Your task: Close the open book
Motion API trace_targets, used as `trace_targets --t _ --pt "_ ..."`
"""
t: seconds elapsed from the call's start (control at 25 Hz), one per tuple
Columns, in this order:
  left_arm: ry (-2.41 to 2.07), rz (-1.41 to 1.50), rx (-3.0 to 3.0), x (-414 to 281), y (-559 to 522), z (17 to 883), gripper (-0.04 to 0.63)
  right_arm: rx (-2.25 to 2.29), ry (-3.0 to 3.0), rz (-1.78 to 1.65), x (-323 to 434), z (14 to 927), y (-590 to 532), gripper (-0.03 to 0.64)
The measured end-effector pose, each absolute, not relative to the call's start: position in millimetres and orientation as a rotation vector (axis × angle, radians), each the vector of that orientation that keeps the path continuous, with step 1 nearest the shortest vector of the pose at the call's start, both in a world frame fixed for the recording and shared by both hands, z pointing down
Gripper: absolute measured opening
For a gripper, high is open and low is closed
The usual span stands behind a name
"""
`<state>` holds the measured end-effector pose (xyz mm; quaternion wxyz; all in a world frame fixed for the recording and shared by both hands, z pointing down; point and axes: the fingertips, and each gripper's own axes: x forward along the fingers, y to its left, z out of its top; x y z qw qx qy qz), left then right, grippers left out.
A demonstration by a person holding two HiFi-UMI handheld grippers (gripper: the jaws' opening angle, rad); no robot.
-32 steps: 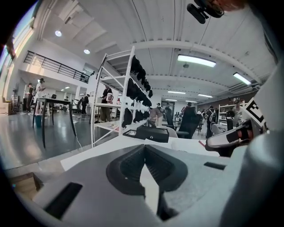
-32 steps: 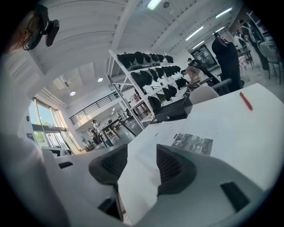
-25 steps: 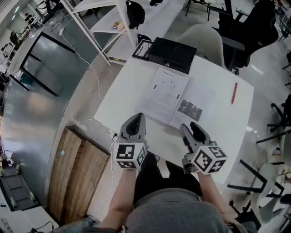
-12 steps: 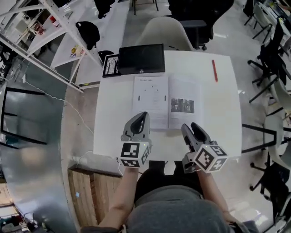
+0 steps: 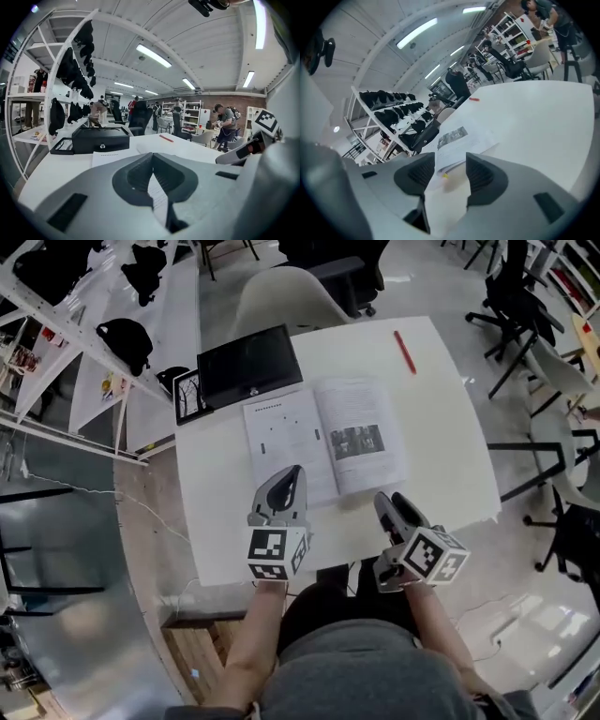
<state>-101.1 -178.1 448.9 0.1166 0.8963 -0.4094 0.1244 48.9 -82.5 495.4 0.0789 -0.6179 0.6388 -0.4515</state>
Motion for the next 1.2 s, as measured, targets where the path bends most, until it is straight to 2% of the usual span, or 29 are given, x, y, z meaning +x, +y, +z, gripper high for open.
trace_targets --t 0.56,1.2 --pt "-1.097 0.425 2.609 -99 -183 476 0.006 -1.646 1.495 -1.58 51 534 -93 0.23" --pt "-1.106 0.488 2.546 -99 -194 495 0.006 -1.499 1.424 -1.637 45 542 -119 0.235"
